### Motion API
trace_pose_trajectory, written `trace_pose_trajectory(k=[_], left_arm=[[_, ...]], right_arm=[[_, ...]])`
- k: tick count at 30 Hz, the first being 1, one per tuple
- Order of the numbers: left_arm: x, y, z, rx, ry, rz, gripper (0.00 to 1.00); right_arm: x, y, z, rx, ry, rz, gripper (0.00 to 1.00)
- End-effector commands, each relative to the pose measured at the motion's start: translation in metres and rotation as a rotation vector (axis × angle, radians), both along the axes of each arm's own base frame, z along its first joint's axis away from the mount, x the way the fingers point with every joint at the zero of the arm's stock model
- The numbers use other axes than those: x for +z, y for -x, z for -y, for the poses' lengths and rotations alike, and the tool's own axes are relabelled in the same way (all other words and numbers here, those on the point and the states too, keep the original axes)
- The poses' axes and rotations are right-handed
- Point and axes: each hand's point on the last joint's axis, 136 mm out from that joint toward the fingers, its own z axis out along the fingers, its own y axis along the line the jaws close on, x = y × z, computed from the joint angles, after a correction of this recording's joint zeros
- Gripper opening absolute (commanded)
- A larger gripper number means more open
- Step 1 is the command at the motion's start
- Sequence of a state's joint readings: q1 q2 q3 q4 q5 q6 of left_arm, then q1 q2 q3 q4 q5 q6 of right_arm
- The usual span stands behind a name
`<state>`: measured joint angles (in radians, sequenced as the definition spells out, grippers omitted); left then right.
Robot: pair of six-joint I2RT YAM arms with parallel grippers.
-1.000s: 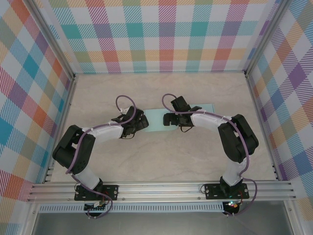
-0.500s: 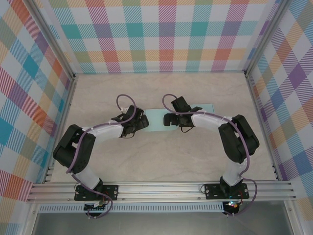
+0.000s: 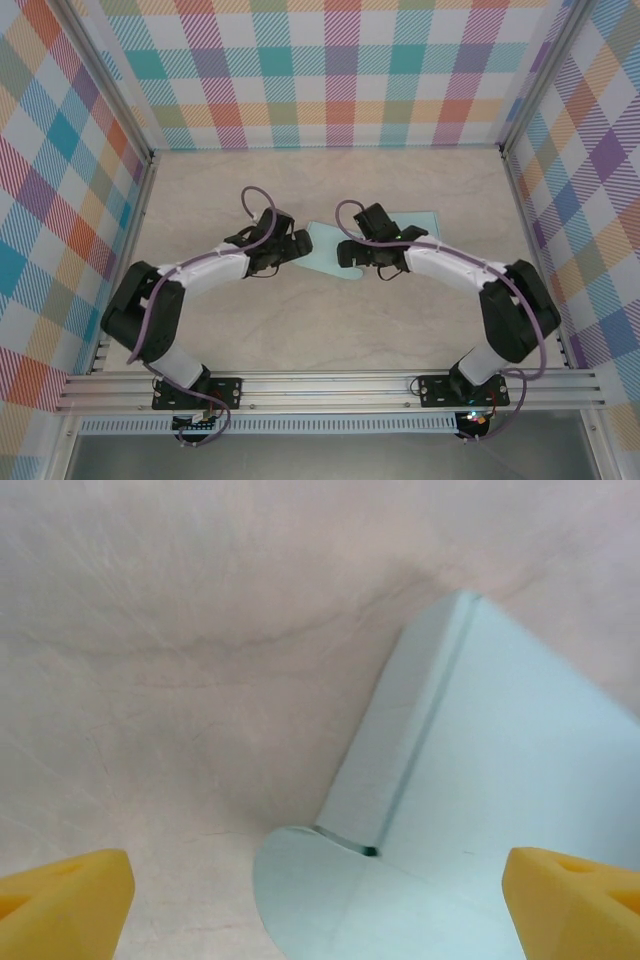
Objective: Fold the paper box
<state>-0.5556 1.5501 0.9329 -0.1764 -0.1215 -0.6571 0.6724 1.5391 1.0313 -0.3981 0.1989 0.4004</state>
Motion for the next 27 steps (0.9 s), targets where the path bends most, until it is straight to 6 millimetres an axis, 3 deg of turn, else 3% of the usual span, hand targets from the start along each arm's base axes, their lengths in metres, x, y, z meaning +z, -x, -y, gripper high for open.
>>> trace_pose_trajectory(k=[1, 5, 10, 15, 20, 27], left_arm=[[0.03, 0.011, -0.017, 0.018, -0.025, 0.061, 0.95], [0.055, 0.025, -0.052, 0.117, -0.091, 0.126, 0.98], [0.086, 0.048, -0.105, 0.281, -0.167, 0.229, 0.99], [0.111, 0.071, -0.14, 0.387, -0.177, 0.318, 1.0], [0.122, 0.087, -0.161, 0.457, -0.169, 0.381, 1.0], [0.122, 0.093, -0.166, 0.469, -0.171, 0.39, 1.0]], right_arm=[[0.022, 0.012, -0.002, 0.105, 0.074, 0.097, 0.9], [0.029, 0.027, -0.023, 0.249, 0.222, 0.2, 0.87], [0.013, 0.042, -0.055, 0.432, 0.502, 0.317, 0.88], [-0.007, 0.044, -0.078, 0.518, 0.605, 0.349, 0.88], [-0.025, 0.029, -0.084, 0.537, 0.742, 0.383, 0.9], [-0.038, 0.009, -0.096, 0.554, 0.842, 0.445, 0.9]])
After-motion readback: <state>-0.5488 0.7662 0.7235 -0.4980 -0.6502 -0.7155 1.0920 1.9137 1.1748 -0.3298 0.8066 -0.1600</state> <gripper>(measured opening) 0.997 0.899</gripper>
